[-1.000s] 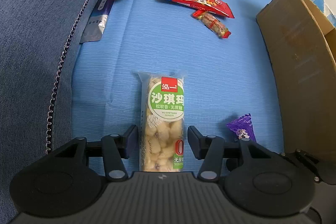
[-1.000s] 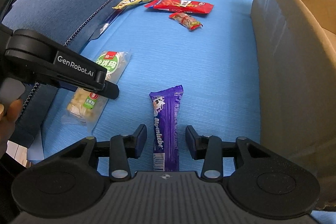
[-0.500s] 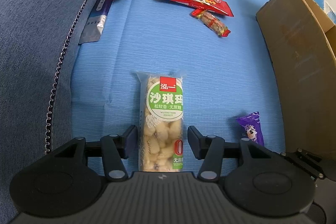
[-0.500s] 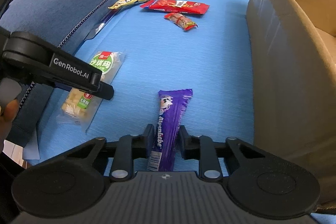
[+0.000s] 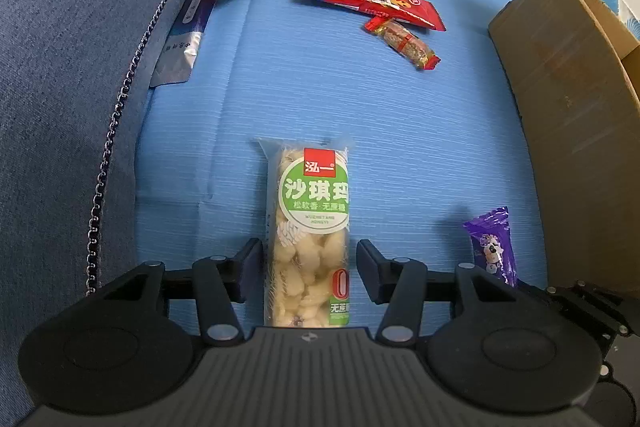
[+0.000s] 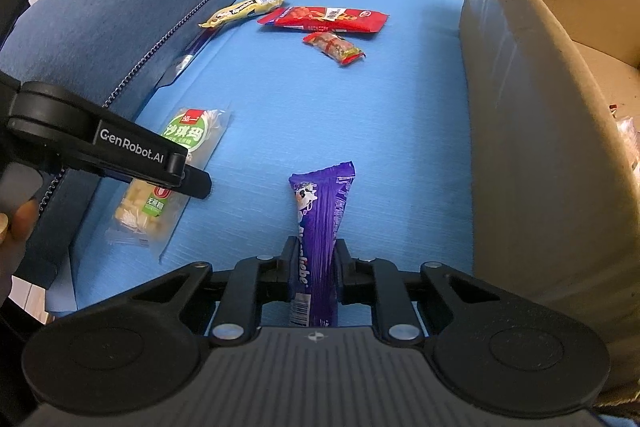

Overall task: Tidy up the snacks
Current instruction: 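Grasp the purple chocolate bar with the right tool while the left tool grasps the sachima bar, then carry the purple chocolate bar and sachima bar over the box with both tools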

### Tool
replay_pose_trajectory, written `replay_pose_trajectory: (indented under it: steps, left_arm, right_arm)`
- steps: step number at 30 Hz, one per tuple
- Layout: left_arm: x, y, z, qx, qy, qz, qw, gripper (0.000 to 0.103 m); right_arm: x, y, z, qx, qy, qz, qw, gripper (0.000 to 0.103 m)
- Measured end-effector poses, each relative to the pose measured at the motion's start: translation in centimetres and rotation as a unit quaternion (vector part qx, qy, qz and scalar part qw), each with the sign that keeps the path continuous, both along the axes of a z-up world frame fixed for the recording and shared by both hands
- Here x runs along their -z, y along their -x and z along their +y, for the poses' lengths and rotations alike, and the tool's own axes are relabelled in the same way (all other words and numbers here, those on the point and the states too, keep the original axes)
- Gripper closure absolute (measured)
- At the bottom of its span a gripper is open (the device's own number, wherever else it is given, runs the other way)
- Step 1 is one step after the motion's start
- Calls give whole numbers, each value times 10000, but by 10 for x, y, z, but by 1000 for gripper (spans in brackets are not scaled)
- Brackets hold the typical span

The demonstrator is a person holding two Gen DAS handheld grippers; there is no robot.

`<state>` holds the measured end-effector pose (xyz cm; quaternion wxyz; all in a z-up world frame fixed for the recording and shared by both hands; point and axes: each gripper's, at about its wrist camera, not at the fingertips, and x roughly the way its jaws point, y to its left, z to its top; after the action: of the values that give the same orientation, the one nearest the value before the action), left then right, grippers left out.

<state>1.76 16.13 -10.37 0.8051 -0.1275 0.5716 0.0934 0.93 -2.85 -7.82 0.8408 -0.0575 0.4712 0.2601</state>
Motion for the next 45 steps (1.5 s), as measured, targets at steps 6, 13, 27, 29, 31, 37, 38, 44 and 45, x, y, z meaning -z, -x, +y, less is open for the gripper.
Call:
replay_pose_trajectory:
  steps: [6, 13, 27, 29, 31, 37, 38, 44, 45]
  left_arm:
    - [-2, 1, 6, -136, 14, -80, 9999, 63]
    - [-10, 2, 6, -204, 50, -329, 9992, 63]
    - [-14, 1, 6, -243, 22, -518, 9984, 63]
    - [-16, 2, 6, -254, 32, -573, 9980, 63]
    - [-18, 2, 6, -260, 33, -627, 9977, 63]
    - [-23, 2, 5, -268, 32, -777, 9966, 63]
    - [-24, 2, 5, -268, 22, -808, 9964, 63]
    - [-31, 3, 6, -358, 18, -1038, 9940, 63]
    - [-33, 3, 6, -364, 12, -1096, 9933, 63]
  right_arm:
    - [1, -1, -2, 22, -27, 14, 10000, 85]
    - [-1, -1, -4, 43, -74, -22, 10000, 85]
    - [-11, 2, -7, 10, -183, -287, 9994, 86]
    - [-13, 2, -7, 1, -199, -343, 9992, 86]
    - [-16, 3, -8, -7, -223, -418, 9989, 86]
    - [-29, 6, -12, -8, -346, -735, 9967, 86]
    - [-31, 7, -12, -12, -356, -816, 9960, 86]
    - [-48, 8, -18, 39, -529, -1132, 9922, 86]
    - [-51, 9, -20, 49, -559, -1187, 9913, 86]
